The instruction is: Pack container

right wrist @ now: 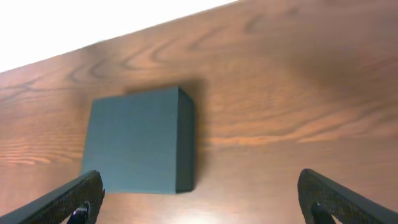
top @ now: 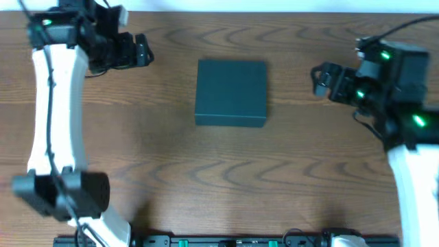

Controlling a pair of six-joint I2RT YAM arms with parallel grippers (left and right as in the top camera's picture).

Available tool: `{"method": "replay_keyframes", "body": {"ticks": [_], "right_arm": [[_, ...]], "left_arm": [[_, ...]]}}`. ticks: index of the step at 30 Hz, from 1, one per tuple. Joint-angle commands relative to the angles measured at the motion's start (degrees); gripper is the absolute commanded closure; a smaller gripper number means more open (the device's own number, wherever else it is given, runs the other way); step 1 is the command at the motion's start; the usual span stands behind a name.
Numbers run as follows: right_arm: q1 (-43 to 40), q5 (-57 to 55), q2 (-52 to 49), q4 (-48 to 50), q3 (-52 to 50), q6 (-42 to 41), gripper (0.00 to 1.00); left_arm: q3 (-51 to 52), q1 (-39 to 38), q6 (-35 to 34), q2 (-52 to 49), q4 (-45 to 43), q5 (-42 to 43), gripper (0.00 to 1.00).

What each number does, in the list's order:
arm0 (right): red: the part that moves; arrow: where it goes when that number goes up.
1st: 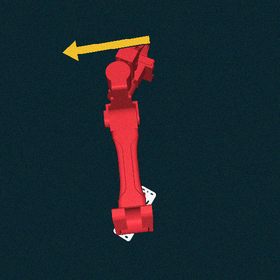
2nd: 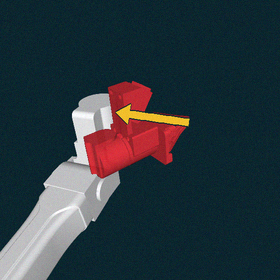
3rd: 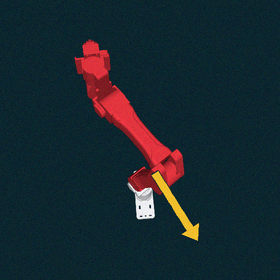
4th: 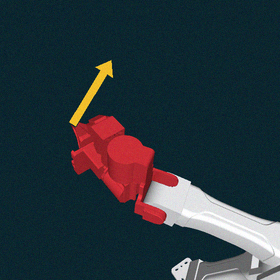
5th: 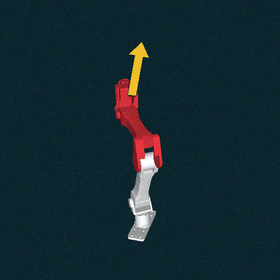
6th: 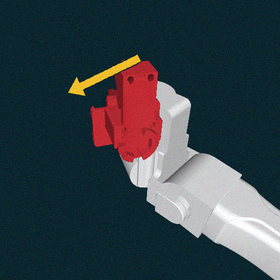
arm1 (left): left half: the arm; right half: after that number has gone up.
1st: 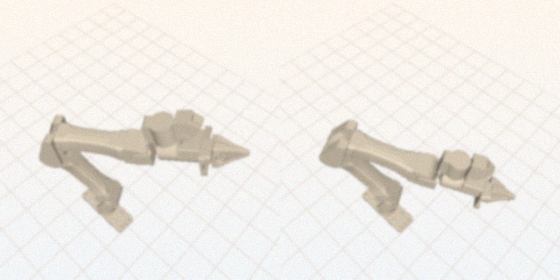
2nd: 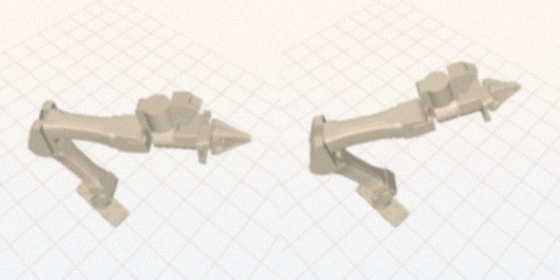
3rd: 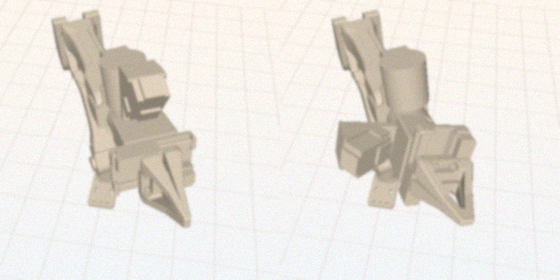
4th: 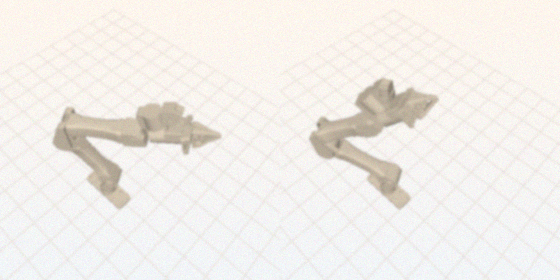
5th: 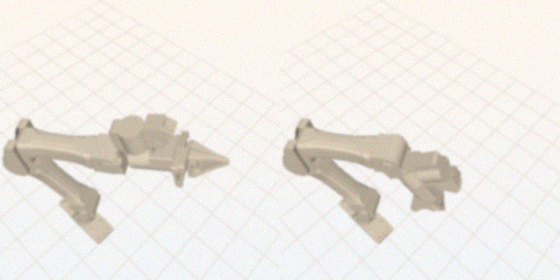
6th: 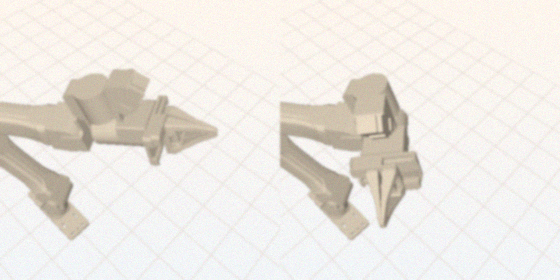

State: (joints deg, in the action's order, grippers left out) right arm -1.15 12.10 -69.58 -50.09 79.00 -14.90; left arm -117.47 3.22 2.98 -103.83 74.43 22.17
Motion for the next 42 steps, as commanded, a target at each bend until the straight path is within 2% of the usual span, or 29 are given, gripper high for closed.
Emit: {"method": "replay_keyframes", "body": {"ticks": [1, 8, 11, 14, 16, 19, 22, 26, 28, 33, 38, 42], "right_arm": [[0.0, -4.6, 7.4, -2.5, 2.2, 4.0, 0.01], [0.0, -4.6, 24.3, -10.5, 2.5, 5.0, 0.01], [0.0, -4.6, 30.2, -15.3, 2.5, 10.3, 0.01], [0.0, -4.3, 33.9, -19.0, 2.5, 13.0, 0.01], [0.0, -2.6, 39.1, -23.5, 2.5, 11.0, 0.02], [0.0, -0.6, 47.3, -27.3, 2.4, 9.6, 0.02], [-0.1, 0.2, 53.8, -26.6, 0.4, 9.8, 0.01], [-1.0, 0.7, 55.8, -22.8, -7.0, 11.6, 0.01], [-1.6, 1.7, 55.8, -18.7, -12.3, 9.2, 0.01], [-1.8, 4.6, 55.8, -1.2, -29.3, 6.2, 0.01], [-1.8, 7.8, 55.7, 17.0, -46.8, 6.2, 0.01], [-1.8, 4.4, 55.6, 27.1, -57.7, 6.2, 0.01]], "left_arm": [[-2.5, 0.3, 4.2, 10.0, 2.1, -1.9, 0.04], [-2.5, 0.2, 4.3, 32.2, 5.8, -9.4, 0.05], [-1.8, 0.2, 4.3, 41.7, 7.0, -9.5, 0.05], [-0.3, 0.2, 4.3, 47.0, 9.4, -8.7, 0.04], [3.3, 0.2, 4.0, 53.9, 9.9, -6.4, 0.05], [10.0, 0.2, 3.3, 64.7, 7.6, -8.3, 0.05], [20.0, 0.2, 1.1, 73.4, 3.8, -8.2, 0.05], [36.4, 0.1, 4.8, 78.1, -4.5, -4.7, 0.05], [43.2, 0.1, 5.6, 77.8, -8.7, -1.2, 0.05], [60.3, 0.1, 7.1, 77.3, -25.0, 4.5, 0.04], [74.2, 0.1, 0.1, 77.1, -42.3, 3.5, 0.05], [83.5, 0.1, -1.1, 76.1, -51.5, -4.0, 0.05]]}}
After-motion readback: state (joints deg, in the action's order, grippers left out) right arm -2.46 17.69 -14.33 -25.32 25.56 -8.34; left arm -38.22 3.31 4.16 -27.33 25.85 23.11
